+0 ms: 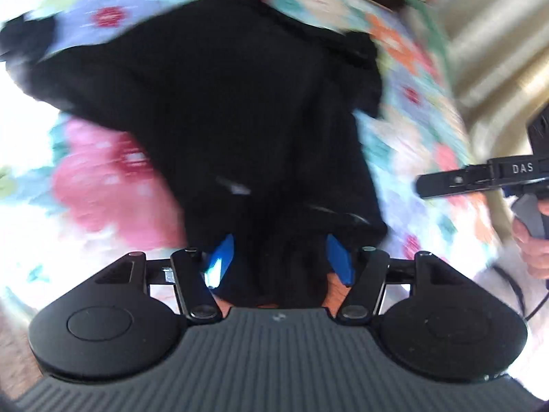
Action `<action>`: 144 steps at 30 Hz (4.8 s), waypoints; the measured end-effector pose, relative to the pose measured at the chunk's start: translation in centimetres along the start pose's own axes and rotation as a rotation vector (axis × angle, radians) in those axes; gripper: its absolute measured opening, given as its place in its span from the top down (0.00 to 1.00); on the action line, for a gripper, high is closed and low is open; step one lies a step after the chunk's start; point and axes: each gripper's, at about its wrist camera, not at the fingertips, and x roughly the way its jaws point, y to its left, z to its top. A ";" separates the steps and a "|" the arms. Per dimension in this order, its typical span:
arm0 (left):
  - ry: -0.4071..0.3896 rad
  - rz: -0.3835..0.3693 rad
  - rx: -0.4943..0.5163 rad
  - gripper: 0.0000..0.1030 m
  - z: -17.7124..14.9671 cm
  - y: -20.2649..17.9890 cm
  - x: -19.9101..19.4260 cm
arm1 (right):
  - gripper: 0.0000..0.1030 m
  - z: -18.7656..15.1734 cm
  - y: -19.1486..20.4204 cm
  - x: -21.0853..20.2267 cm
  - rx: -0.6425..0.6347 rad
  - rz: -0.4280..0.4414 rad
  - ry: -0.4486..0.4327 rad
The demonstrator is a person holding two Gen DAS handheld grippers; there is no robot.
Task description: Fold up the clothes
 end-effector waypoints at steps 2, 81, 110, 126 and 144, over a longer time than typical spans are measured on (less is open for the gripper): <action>0.015 0.065 -0.015 0.32 0.2 0.6 0.4 | 0.25 1.3 -1.0 1.5 0.011 -0.028 0.031; -0.077 -0.089 0.048 0.27 1.5 -5.5 8.7 | 0.92 -3.4 1.5 1.2 -0.541 -0.223 0.192; -0.221 -0.035 0.110 0.76 0.9 -2.5 4.1 | 0.64 1.4 -2.6 -0.3 -0.151 0.021 -0.099; -0.183 0.003 0.179 0.67 0.3 -3.3 8.5 | 0.83 1.2 -3.9 6.3 0.037 0.035 0.005; 0.090 -0.102 0.101 0.92 -3.3 -3.1 -2.1 | 0.83 -5.5 4.2 -3.8 -0.569 -0.238 0.105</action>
